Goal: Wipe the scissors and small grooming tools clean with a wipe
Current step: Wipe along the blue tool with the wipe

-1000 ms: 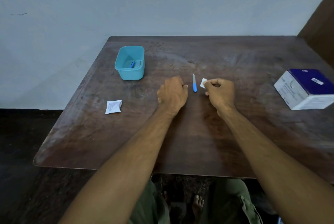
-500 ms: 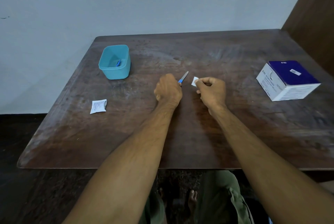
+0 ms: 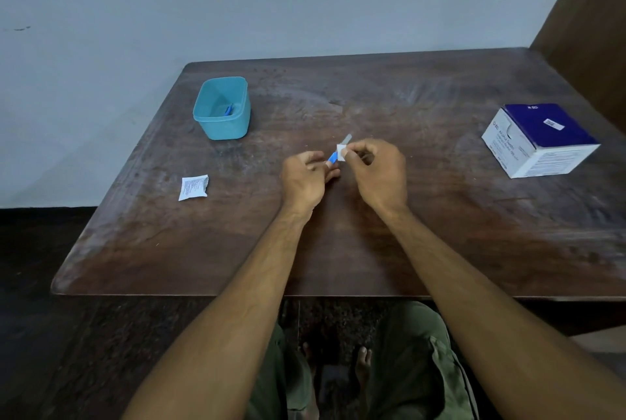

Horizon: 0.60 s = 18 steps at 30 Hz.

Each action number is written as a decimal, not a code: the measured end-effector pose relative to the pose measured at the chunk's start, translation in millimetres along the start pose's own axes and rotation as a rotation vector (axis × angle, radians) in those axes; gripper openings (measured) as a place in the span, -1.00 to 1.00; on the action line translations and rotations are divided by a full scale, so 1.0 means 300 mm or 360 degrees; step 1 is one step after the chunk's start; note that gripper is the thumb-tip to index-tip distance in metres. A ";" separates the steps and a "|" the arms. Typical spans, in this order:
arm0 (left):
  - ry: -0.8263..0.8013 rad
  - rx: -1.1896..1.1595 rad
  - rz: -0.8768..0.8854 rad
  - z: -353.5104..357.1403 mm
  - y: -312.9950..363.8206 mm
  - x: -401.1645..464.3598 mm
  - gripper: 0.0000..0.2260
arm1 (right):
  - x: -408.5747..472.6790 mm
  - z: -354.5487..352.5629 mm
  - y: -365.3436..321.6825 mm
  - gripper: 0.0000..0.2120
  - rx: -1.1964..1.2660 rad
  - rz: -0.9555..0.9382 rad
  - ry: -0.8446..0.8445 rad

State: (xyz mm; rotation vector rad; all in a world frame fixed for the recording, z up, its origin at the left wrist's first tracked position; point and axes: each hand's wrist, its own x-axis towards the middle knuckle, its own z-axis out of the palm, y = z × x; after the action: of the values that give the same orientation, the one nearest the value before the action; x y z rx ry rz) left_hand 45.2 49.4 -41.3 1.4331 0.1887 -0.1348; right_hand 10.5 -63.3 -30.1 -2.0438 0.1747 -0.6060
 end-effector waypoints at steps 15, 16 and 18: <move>-0.0204 -0.0234 0.0062 -0.052 -0.036 -0.050 -0.67 | -0.032 0.033 -0.050 -0.90 -0.0543 -0.0354 -0.0380; -0.0195 -0.0262 0.0054 -0.052 -0.038 -0.050 -0.64 | -0.033 0.031 -0.050 -0.90 -0.0527 -0.0373 -0.0390; -0.0197 -0.0324 0.0059 -0.049 -0.041 -0.053 -0.61 | -0.020 0.025 -0.053 -0.90 -0.0497 -0.0368 -0.0359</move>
State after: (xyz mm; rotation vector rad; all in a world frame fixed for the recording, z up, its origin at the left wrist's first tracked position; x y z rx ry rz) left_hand 26.5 62.1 -51.8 1.2209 0.0714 -0.1688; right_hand 7.1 -46.9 -21.8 -2.4392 -0.1091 -0.5068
